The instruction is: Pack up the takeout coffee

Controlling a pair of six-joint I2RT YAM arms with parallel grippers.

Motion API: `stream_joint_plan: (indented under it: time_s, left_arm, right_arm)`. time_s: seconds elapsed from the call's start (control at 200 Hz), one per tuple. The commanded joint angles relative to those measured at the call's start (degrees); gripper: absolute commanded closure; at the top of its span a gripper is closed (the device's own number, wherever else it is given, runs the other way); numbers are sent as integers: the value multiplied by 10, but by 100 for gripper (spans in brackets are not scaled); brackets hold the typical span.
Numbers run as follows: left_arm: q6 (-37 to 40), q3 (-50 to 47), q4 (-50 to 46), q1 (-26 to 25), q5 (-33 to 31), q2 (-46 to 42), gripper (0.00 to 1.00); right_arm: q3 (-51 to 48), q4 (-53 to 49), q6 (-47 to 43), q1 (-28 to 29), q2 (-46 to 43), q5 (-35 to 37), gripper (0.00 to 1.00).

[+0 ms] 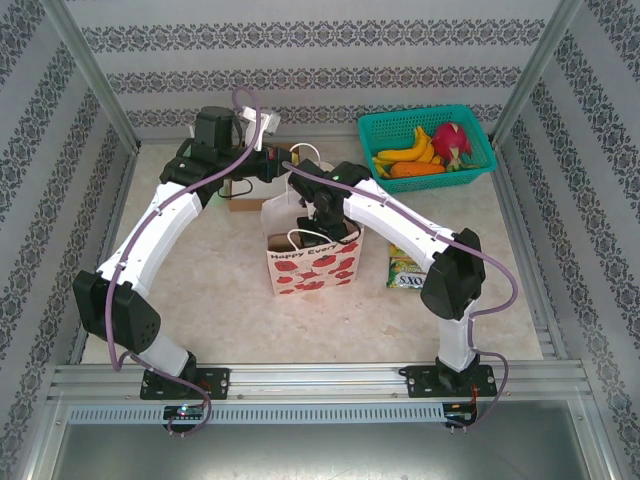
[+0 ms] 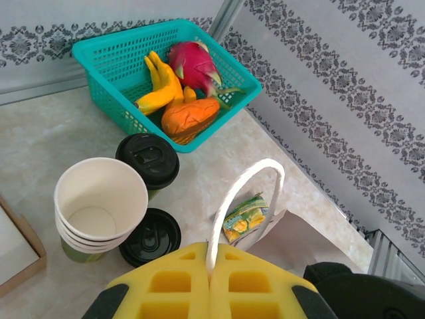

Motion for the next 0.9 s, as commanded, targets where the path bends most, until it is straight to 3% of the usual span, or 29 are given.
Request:
stream_joint_plan:
  time_s: [0.0,0.58,0.894]
  left_arm:
    - [-26,23,-20,-5,-16,-7,100]
    - [-54,52,-44,-4,-34,1,100]
    - [-53,55,-52,-3,-37,12,100]
  right_arm:
    - [-10,8,-3,9,5,48,100]
    - [-63,19,-35,25,40,107,100]
    - [-118,83,-23,27,37,100,100]
